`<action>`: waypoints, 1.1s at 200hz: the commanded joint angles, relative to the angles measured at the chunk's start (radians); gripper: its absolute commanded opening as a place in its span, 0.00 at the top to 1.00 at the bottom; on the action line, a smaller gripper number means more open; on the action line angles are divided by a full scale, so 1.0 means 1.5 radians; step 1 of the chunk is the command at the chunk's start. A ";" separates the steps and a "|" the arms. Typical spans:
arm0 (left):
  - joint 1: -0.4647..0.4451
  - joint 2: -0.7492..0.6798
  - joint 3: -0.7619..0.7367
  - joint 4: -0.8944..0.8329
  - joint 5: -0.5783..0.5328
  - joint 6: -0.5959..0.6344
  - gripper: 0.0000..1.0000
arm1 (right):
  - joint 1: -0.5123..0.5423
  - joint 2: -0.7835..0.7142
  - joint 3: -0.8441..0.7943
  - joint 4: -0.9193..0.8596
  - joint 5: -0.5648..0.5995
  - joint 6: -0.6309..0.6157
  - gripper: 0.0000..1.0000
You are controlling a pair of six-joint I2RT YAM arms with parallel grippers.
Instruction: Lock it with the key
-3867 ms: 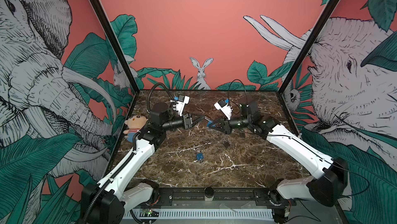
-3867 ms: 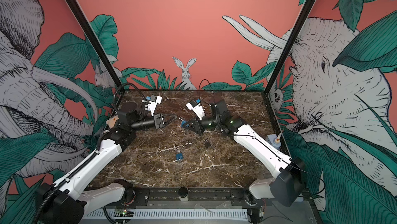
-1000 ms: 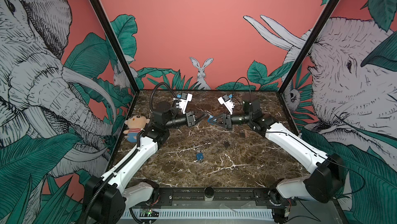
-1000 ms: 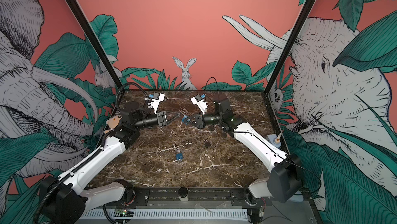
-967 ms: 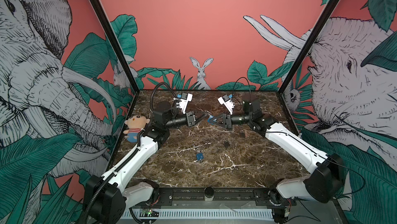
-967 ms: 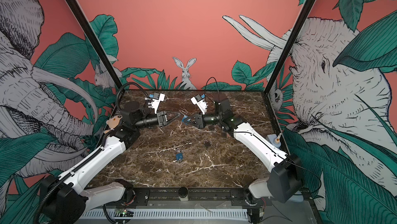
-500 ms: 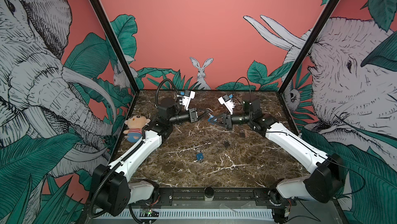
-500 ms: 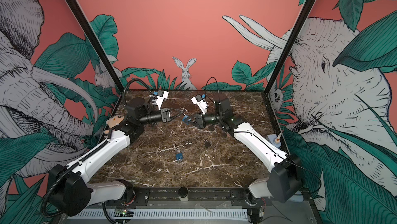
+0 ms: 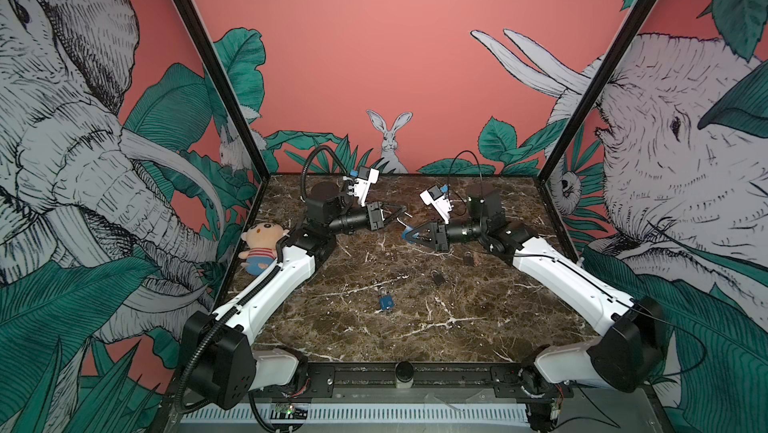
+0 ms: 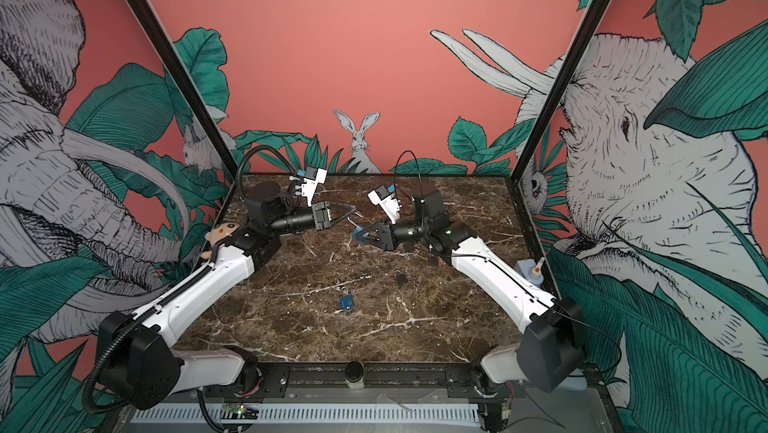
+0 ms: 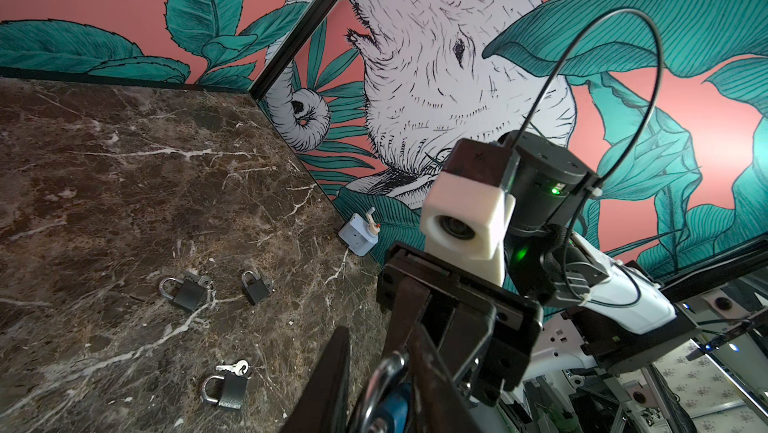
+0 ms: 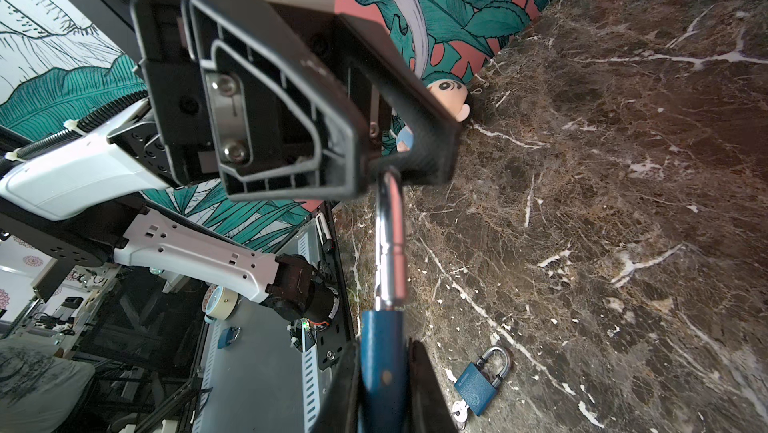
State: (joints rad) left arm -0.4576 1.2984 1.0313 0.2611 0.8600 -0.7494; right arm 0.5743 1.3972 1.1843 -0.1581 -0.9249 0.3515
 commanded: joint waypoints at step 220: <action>-0.001 -0.135 -0.050 -0.106 -0.032 0.062 0.76 | -0.022 0.002 0.027 0.036 -0.030 0.025 1.00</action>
State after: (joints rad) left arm -0.4576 1.1294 0.9463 0.1440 0.8261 -0.6918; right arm 0.5537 1.4250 1.2057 -0.1761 -0.9321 0.3714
